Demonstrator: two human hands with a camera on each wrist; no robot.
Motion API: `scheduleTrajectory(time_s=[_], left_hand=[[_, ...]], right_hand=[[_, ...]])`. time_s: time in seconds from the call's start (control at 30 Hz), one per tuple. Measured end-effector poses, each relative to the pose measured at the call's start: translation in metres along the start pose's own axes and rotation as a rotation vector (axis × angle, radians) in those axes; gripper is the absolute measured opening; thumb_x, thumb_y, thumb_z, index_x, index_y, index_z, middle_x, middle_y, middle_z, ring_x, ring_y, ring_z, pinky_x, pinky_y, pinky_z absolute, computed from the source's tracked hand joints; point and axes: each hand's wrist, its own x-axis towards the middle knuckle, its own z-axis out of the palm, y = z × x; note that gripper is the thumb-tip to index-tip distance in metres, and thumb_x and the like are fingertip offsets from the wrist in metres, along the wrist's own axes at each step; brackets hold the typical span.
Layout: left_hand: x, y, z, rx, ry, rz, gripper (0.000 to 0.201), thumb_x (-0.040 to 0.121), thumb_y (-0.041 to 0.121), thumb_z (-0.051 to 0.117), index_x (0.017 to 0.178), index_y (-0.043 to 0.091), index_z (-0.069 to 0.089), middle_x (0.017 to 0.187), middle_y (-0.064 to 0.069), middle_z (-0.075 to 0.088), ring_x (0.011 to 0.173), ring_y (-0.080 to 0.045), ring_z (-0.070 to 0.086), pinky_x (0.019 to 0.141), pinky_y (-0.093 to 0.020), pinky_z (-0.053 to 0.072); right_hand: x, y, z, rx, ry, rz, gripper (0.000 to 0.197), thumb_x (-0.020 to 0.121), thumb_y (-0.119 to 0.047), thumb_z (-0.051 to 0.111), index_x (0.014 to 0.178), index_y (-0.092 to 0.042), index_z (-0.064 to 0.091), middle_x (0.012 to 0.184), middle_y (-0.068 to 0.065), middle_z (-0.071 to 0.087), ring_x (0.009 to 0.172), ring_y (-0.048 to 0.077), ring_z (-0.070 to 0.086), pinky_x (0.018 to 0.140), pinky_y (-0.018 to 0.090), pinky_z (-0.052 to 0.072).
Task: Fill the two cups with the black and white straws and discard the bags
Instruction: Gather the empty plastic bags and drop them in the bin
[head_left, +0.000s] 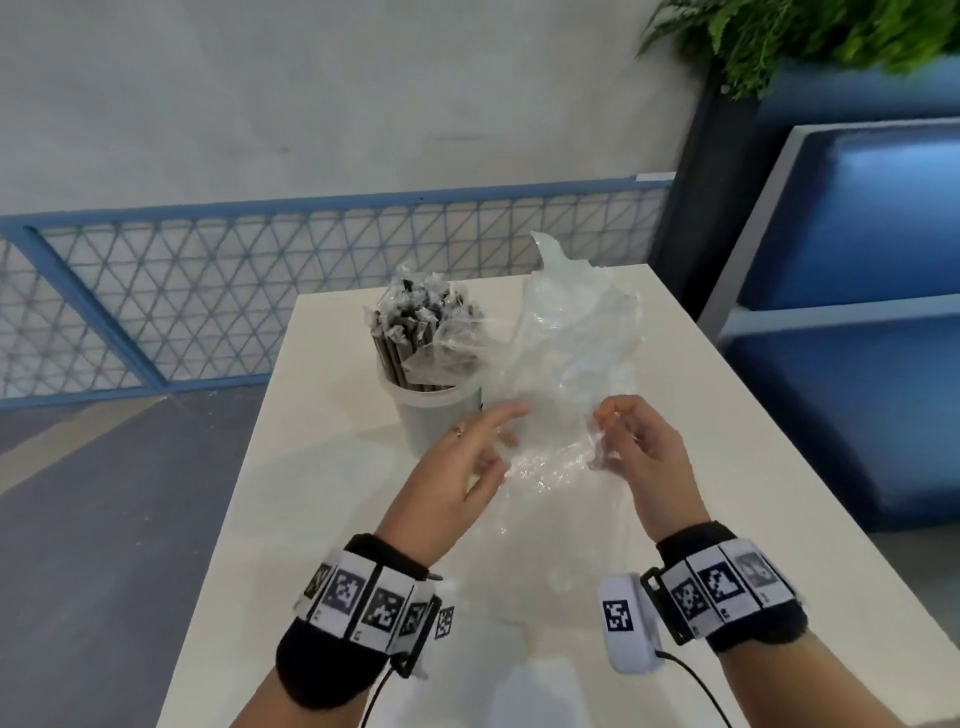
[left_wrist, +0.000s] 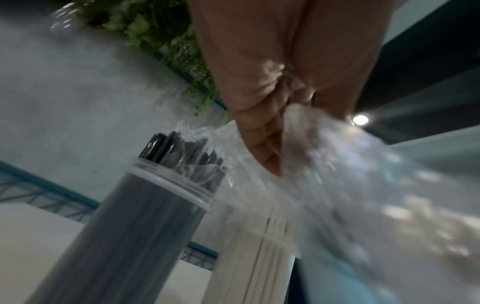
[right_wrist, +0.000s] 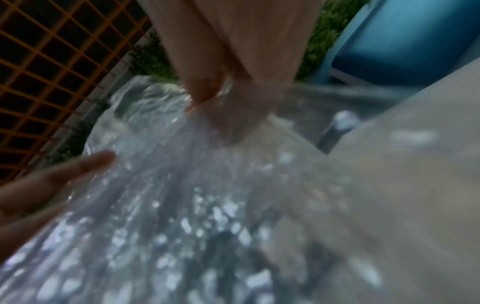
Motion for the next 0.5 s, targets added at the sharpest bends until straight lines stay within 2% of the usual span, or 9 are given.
scheduleTrajectory(time_s=[0.03,0.1,0.13,0.17,0.2,0.3,0.37,0.43,0.5], left_hand=[[0.003,0.003,-0.001,0.001,-0.024,-0.016,0.06,0.085,0.007,0.062,0.128,0.042,0.04,0.113,0.006,0.056,0.087,-0.008,0.059,0.086,-0.005,0.041],[0.006,0.006,-0.002,0.01,-0.056,-0.054,0.077,0.077,0.012,0.072,0.132,0.045,0.029,0.111,0.017,0.053,0.089,0.008,0.058,0.087,0.002,0.034],[0.009,0.009,0.0,0.019,-0.06,-0.072,0.082,0.075,0.011,0.073,0.134,0.044,0.026,0.104,0.022,0.051,0.089,0.017,0.054,0.086,0.005,0.031],[0.012,0.011,0.002,0.029,-0.056,-0.084,0.085,0.075,0.01,0.074,0.136,0.042,0.024,0.096,0.023,0.052,0.088,0.018,0.053,0.085,0.006,0.03],[0.014,0.013,0.004,0.042,-0.045,-0.09,0.087,0.074,0.009,0.074,0.138,0.04,0.023,0.088,0.018,0.055,0.088,0.012,0.055,0.084,0.006,0.03],[0.016,0.022,0.014,0.11,0.061,-0.093,0.085,0.072,0.01,0.076,0.132,0.046,0.029,0.072,0.004,0.061,0.085,-0.005,0.057,0.083,0.003,0.033],[0.016,0.029,0.025,0.231,0.17,-0.045,0.072,0.069,0.012,0.079,0.127,0.039,0.048,0.074,0.001,0.065,0.079,-0.009,0.056,0.079,-0.003,0.036],[0.017,0.037,0.04,0.349,0.299,0.053,0.041,0.066,0.012,0.079,0.103,0.025,0.068,0.077,0.008,0.059,0.071,-0.007,0.048,0.072,-0.008,0.037],[0.023,0.048,0.054,0.306,0.372,0.083,0.017,0.067,0.013,0.072,0.08,0.022,0.069,0.077,0.016,0.04,0.073,-0.006,0.042,0.07,-0.008,0.035]], right_hand=[[-0.001,-0.001,-0.007,-0.035,-0.068,0.01,0.016,0.088,-0.008,0.059,0.1,-0.019,0.057,0.094,0.002,0.059,0.071,0.009,0.055,0.069,0.023,0.053],[-0.001,0.001,-0.023,-0.164,-0.204,0.028,0.056,0.076,-0.011,0.073,0.122,-0.031,0.049,0.106,-0.004,0.054,0.082,0.009,0.055,0.079,0.017,0.05],[-0.001,0.001,-0.031,-0.224,-0.246,0.033,0.07,0.072,-0.011,0.077,0.128,-0.037,0.043,0.103,-0.005,0.051,0.081,0.009,0.055,0.081,0.015,0.049],[-0.001,0.0,-0.038,-0.266,-0.278,0.019,0.078,0.07,-0.011,0.078,0.131,-0.04,0.039,0.096,-0.007,0.049,0.079,0.009,0.055,0.083,0.014,0.048],[-0.001,0.001,-0.045,-0.31,-0.293,-0.019,0.079,0.071,-0.012,0.078,0.132,-0.04,0.038,0.087,-0.01,0.047,0.075,0.008,0.055,0.085,0.014,0.047],[0.001,-0.001,-0.063,-0.407,-0.261,-0.14,0.059,0.072,-0.014,0.077,0.12,-0.04,0.053,0.073,-0.012,0.05,0.067,0.006,0.052,0.08,0.01,0.043],[0.0,-0.005,-0.078,-0.405,-0.225,-0.209,0.042,0.072,-0.016,0.077,0.101,-0.042,0.062,0.075,-0.005,0.059,0.069,0.007,0.053,0.072,0.007,0.04],[-0.003,-0.008,-0.093,-0.444,-0.211,-0.297,0.029,0.072,-0.018,0.077,0.085,-0.04,0.064,0.078,-0.002,0.066,0.072,0.005,0.057,0.068,0.006,0.039],[-0.006,-0.009,-0.113,-0.456,-0.173,-0.341,0.017,0.072,-0.021,0.076,0.078,-0.034,0.066,0.076,-0.009,0.062,0.073,0.002,0.057,0.067,0.007,0.039]])
